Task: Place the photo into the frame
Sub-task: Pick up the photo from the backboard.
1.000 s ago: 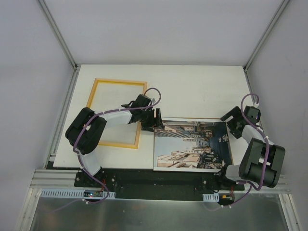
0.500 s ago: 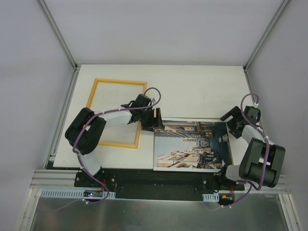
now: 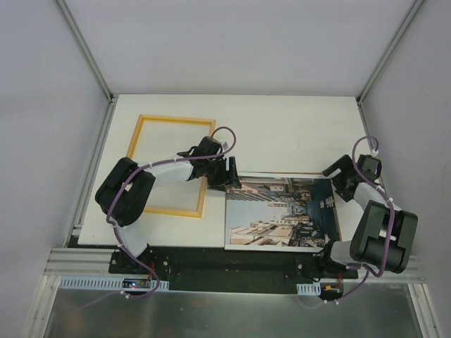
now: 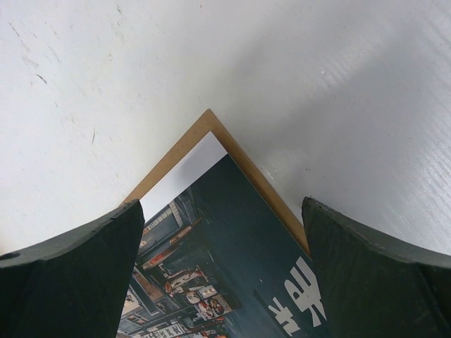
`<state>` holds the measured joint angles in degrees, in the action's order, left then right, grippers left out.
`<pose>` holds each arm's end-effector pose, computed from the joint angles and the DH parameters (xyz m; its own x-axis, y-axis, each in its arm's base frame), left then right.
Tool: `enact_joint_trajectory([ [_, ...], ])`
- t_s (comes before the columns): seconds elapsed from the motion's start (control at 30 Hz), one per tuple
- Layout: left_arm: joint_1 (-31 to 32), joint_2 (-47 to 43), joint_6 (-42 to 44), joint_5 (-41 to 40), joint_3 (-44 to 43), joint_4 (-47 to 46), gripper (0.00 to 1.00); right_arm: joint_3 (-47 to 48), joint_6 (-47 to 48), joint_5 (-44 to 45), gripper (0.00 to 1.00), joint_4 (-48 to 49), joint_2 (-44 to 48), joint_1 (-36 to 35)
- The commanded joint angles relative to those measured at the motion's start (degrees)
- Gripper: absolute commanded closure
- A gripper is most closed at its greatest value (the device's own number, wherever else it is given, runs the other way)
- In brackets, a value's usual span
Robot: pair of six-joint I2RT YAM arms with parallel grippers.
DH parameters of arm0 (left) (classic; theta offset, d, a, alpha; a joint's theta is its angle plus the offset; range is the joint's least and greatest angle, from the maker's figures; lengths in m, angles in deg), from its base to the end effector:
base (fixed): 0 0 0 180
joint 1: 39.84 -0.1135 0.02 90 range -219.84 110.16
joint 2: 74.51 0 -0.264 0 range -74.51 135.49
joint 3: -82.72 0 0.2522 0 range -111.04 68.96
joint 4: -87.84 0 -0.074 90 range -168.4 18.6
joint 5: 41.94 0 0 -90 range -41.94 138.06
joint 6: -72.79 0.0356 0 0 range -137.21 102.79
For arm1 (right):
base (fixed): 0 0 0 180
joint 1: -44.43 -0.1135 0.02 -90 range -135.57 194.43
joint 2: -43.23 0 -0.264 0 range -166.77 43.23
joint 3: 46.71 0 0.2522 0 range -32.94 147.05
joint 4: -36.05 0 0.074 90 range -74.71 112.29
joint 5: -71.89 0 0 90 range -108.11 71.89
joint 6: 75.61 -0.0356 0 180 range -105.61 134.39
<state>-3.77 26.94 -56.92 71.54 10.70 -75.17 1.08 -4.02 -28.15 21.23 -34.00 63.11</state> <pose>0.2872 -0.2267 0.1711 -0.9373 -0.0422 -0.3459 0.2121 0.7184 -0.6625 0.2477 -0.0772 0.1709 -0.5651 0.5193 -0.6411 0.3958 0.8524 0.3416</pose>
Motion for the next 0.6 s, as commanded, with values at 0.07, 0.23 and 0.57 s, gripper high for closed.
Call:
enact_joint_trajectory([
  [0.07, 0.9, -1.5, -0.4, 0.6, -2.2, -0.6, 0.31, -1.1, 0.0, -0.5, 0.04, -1.6, -1.3, 0.2],
  [0.23, 1.0, -0.6, -0.6, 0.3, -1.9, -0.7, 0.31, -1.0, -0.1, -0.7, 0.04, -1.5, -1.6, 0.1],
  [0.57, 1.1, -0.5, -0.6, -0.3, -1.5, -0.6, 0.32, -1.0, 0.0, -0.9, 0.04, -1.6, -1.5, 0.0],
])
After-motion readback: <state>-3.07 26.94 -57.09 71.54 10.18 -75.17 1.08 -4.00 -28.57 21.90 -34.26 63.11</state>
